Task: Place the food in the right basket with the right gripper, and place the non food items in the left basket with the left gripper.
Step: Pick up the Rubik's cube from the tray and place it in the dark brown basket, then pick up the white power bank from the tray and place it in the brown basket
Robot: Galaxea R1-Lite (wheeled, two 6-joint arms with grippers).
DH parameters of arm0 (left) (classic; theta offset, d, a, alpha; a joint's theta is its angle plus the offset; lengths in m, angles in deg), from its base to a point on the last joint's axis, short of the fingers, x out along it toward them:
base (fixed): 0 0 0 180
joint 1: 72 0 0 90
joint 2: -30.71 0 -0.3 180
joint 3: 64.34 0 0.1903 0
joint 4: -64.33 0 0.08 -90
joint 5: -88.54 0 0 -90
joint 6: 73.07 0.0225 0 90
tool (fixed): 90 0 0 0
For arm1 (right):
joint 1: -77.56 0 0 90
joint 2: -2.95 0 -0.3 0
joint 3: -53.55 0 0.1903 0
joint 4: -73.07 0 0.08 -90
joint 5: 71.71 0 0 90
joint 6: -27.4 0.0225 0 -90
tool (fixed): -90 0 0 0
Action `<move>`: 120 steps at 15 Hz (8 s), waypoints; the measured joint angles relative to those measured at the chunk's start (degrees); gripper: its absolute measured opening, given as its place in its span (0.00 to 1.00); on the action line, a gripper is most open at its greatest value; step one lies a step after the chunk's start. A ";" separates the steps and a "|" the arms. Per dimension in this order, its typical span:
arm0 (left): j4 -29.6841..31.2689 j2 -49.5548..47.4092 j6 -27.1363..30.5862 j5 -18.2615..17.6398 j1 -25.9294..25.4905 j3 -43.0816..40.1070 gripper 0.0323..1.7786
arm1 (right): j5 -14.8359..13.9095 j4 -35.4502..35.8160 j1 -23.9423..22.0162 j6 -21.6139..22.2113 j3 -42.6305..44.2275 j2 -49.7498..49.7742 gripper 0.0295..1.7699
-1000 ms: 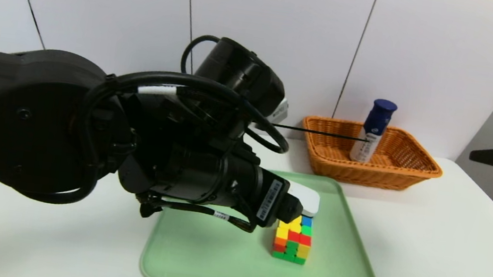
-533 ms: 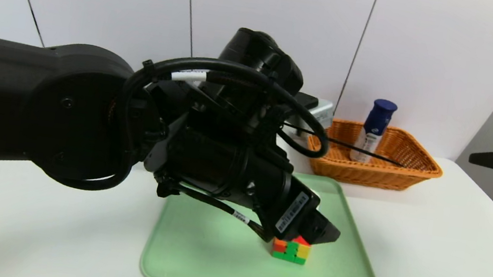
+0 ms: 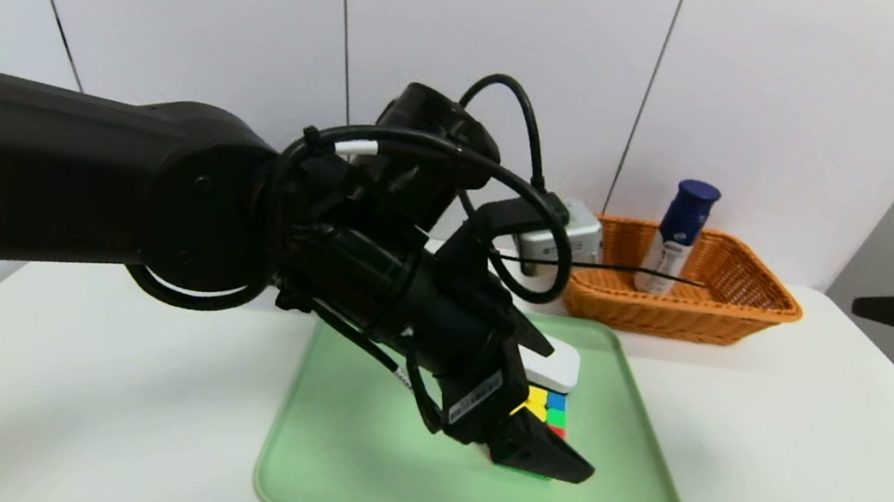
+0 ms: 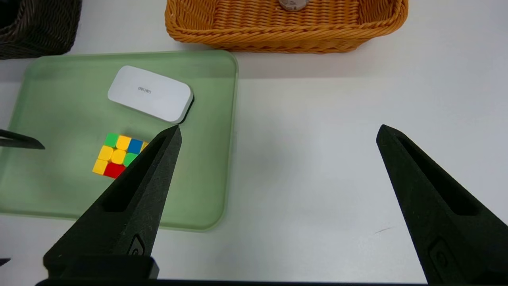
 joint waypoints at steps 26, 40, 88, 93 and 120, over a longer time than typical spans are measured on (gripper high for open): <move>-5.18 13.48 7.72 11.13 0.39 9.46 0.95 | 0.30 0.16 0.09 0.16 -4.55 1.88 0.96; -13.46 17.68 7.96 16.04 3.86 18.69 0.95 | 0.22 0.13 -0.41 0.24 -5.51 2.27 0.96; -12.11 11.34 -0.37 21.61 -31.63 25.28 0.52 | 1.35 0.20 -0.09 0.05 -6.81 5.66 0.96; -10.20 14.86 -2.51 21.59 -33.84 25.36 0.64 | 1.29 0.05 -0.09 0.02 -6.90 5.79 0.96; -13.15 12.63 14.25 21.36 -5.35 25.20 0.94 | 1.40 -0.22 0.09 0.24 -9.48 9.18 0.96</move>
